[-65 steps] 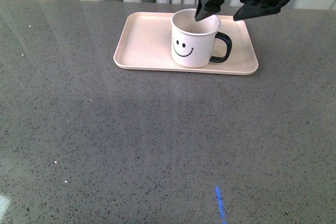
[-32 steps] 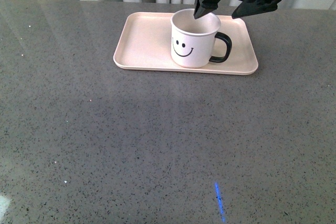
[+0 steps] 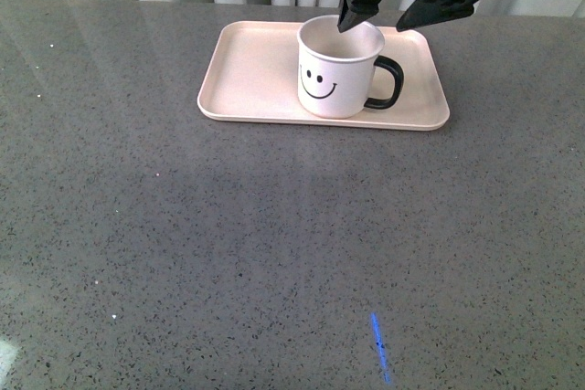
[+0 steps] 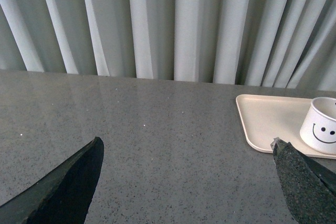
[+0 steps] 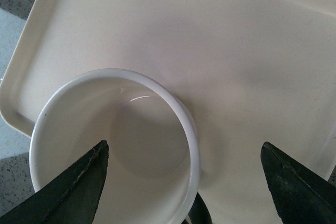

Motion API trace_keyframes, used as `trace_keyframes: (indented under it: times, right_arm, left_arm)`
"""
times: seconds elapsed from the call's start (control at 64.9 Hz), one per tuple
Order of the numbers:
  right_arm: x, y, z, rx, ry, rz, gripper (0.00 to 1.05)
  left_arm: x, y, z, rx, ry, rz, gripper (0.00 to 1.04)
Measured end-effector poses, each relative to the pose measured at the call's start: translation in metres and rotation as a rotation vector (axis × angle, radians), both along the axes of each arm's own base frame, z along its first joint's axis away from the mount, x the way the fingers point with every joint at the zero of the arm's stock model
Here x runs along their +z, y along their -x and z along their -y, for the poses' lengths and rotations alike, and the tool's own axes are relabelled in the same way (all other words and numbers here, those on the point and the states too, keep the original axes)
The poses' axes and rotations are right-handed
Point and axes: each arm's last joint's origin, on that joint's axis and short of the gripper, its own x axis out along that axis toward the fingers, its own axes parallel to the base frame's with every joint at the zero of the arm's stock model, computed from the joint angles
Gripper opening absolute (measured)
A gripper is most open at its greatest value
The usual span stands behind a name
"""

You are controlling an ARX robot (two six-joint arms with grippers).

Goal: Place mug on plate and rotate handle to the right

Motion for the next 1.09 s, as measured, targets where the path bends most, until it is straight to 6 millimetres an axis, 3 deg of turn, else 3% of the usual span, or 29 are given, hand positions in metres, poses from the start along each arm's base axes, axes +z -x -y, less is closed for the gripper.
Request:
trace_keyframes:
  times: [0.832,0.971,1.094]
  right_arm:
    - [-0.009,-0.002,-0.003,-0.005,0.012,-0.028,0.46]
    - [-0.011,-0.003,-0.004,-0.008,0.012,-0.033,0.38]
    - [-0.011,-0.004,-0.006,-0.010,0.013,-0.036,0.22]
  left_arm:
    - [0.000,0.000,0.000,0.000,0.000,0.000,0.96]
    - [0.000,0.000,0.000,0.000,0.000,0.000,0.96]
    - [0.000,0.000,0.000,0.000,0.000,0.000,0.96]
